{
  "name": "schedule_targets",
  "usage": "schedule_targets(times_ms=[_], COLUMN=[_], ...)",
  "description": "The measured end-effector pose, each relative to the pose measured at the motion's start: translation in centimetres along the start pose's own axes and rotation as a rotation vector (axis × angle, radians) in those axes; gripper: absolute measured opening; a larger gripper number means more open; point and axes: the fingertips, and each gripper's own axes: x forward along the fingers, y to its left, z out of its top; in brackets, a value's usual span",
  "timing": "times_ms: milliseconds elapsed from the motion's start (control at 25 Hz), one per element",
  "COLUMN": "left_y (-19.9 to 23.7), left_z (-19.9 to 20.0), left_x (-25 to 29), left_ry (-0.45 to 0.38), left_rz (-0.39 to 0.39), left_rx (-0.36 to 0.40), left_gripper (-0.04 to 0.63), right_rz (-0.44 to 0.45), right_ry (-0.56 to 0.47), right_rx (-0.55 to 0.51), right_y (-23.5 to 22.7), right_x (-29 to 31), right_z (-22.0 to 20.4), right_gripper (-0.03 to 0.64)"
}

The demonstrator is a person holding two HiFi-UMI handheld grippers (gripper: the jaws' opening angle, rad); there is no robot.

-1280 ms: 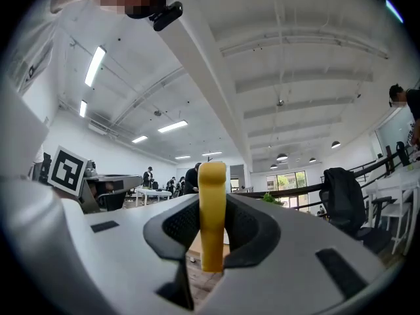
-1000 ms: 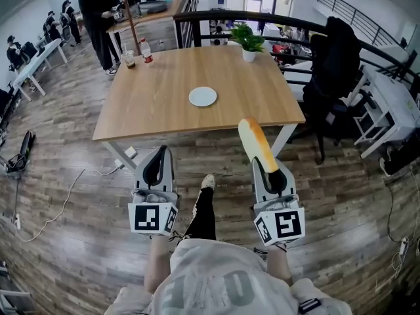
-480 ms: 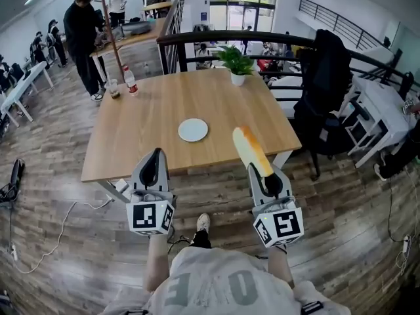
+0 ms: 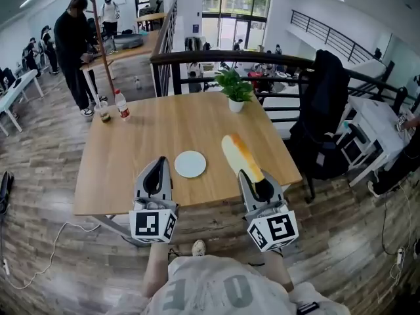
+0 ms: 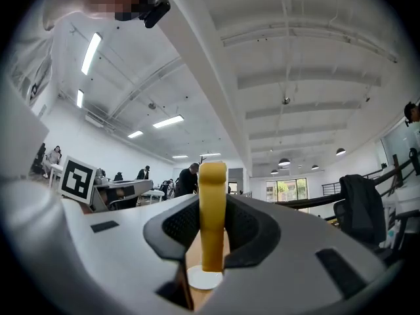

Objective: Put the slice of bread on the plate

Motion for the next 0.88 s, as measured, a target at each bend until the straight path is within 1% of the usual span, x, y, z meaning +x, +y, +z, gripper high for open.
schedule_targets(times_ms=[200,240,280,320,360,400,440,480,520,560,600,640,720,760,800,880], left_y=[2.6,3.2,3.6,3.7,3.2,2.3,1.2,0.5,0.4,0.9,1.7,2.9,5.7,6.9,7.5,7.8], left_z=[-1.3,-1.5,-1.3,-0.4,1.3,3.6,6.3,8.8,10.7,11.9,12.3,12.1,11.1,10.5,9.7,7.7], left_x=[4.8,5.8,6.8,7.7,8.4,8.9,9.2,9.6,10.3,11.1,12.0,12.7,13.0,13.0,13.2,14.1], left_ry=[-0.011,-0.014,-0.029,-0.066,-0.134,-0.232,-0.345,-0.449,-0.522,-0.556,-0.557,-0.549,-0.556,-0.552,-0.523,-0.415], left_rz=[-0.010,-0.009,-0.007,-0.007,-0.013,-0.029,-0.059,-0.098,-0.130,-0.136,-0.109,-0.058,0.033,0.062,0.087,0.121], left_rx=[-0.007,-0.003,0.024,0.092,0.202,0.325,0.406,0.400,0.311,0.199,0.117,0.058,-0.086,-0.124,-0.097,0.038], left_gripper=[0.009,0.009,0.009,0.009,0.009,0.011,0.011,0.011,0.011,0.009,0.009,0.009,0.009,0.009,0.009,0.009], right_rz=[-0.007,-0.007,-0.004,-0.001,0.000,0.000,-0.004,-0.009,-0.016,-0.021,-0.023,-0.022,-0.012,-0.005,0.000,0.007], right_ry=[-0.017,-0.021,-0.027,-0.031,-0.032,-0.031,-0.029,-0.027,-0.026,-0.027,-0.030,-0.031,-0.028,-0.024,-0.018,-0.004], right_rx=[-0.010,-0.011,-0.016,-0.021,-0.022,-0.019,-0.011,0.001,0.017,0.032,0.043,0.049,0.048,0.046,0.047,0.059], right_y=[-1.6,-1.9,-2.1,-2.4,-2.7,-3.0,-3.3,-3.7,-4.1,-4.4,-4.5,-4.6,-4.3,-4.2,-4.1,-4.2], right_x=[5.5,6.6,7.6,8.6,9.5,10.3,11.1,11.9,12.6,13.3,14.1,14.7,15.7,16.1,16.5,17.0], right_z=[-0.3,-0.4,-0.5,-0.6,-0.9,-1.3,-1.7,-2.1,-2.5,-2.7,-2.9,-3.0,-3.3,-3.5,-3.6,-3.9], right_gripper=[0.092,0.092,0.092,0.092,0.092,0.092,0.092,0.092,0.092,0.092,0.092,0.092,0.092,0.092,0.092,0.092])
